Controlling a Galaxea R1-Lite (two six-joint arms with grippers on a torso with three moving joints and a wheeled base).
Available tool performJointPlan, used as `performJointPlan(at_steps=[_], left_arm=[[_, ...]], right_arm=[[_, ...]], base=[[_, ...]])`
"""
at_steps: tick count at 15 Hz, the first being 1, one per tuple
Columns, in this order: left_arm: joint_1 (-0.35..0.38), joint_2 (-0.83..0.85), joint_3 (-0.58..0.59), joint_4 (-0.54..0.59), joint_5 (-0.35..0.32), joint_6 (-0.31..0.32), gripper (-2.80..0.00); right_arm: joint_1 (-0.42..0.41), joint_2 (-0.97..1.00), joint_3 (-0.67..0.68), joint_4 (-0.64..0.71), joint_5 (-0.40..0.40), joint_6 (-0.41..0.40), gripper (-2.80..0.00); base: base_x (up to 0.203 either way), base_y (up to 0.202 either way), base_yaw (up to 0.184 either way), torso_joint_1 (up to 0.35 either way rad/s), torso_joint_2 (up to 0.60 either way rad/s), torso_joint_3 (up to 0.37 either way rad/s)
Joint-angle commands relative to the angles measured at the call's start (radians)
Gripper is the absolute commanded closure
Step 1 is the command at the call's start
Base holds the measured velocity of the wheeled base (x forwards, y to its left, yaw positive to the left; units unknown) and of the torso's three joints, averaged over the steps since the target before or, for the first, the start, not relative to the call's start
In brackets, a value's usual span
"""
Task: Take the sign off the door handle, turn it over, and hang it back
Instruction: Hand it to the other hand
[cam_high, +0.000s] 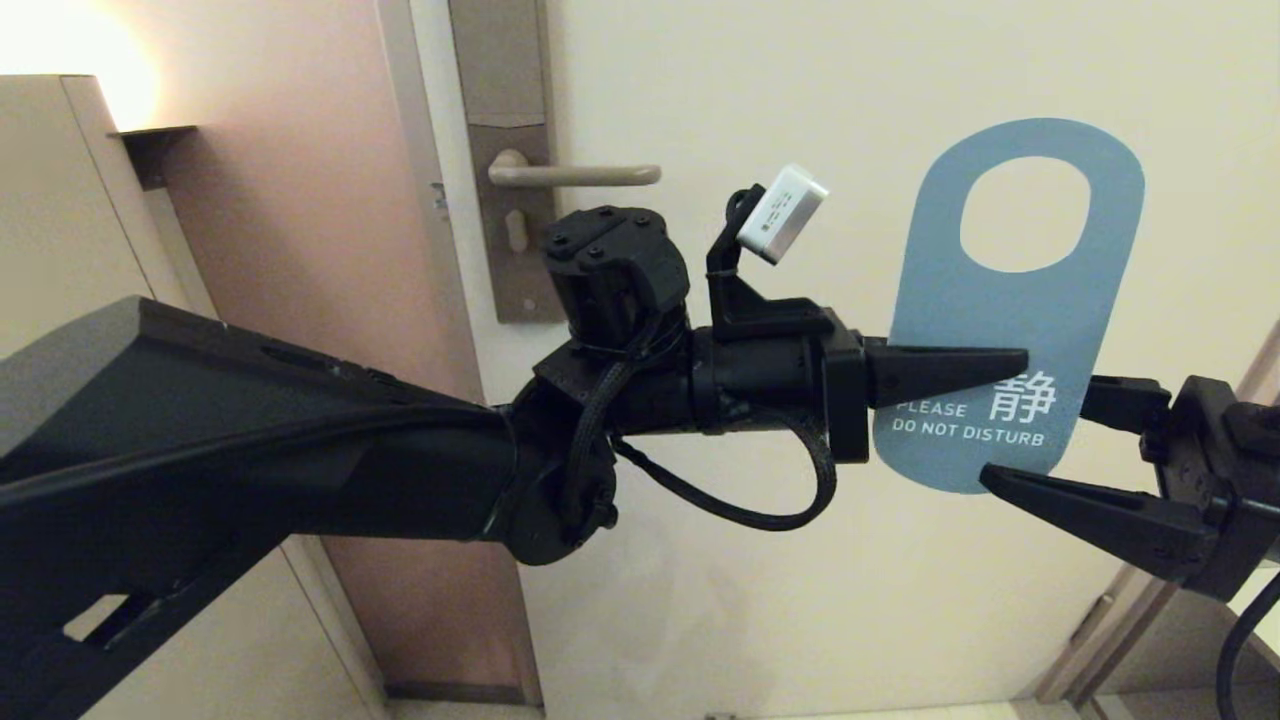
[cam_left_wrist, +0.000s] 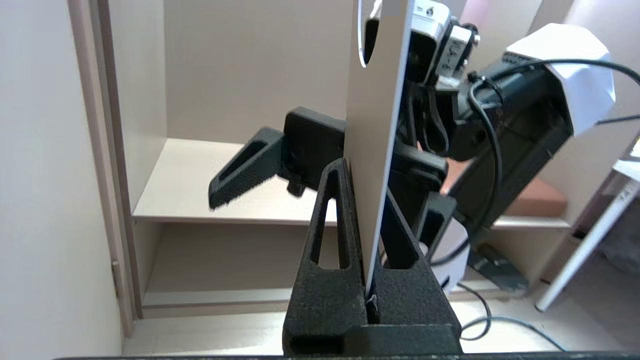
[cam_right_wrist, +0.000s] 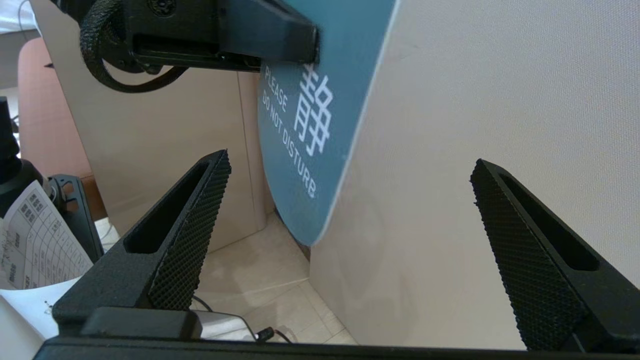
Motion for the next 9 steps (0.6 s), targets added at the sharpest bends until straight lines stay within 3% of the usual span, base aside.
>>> performJointPlan(at_steps=[1,9], left_arm=[[-0.007,0.007,-0.005,-0.011,0.006,-0.006,0.00],[-0.020,0.012,-0.012,-0.013,0.019,-0.006,0.00]], right_arm=[[0.001,-0.003,0.001,-0.003,0.005,-0.001,-2.80],[0.001,-0.011,0.011,-0.003,0.005,-0.001,-2.80]], base=[[0.000,0.000,0.000,0.000,0.00,0.000],[0.000,0.000,0.000,0.000,0.00,0.000]])
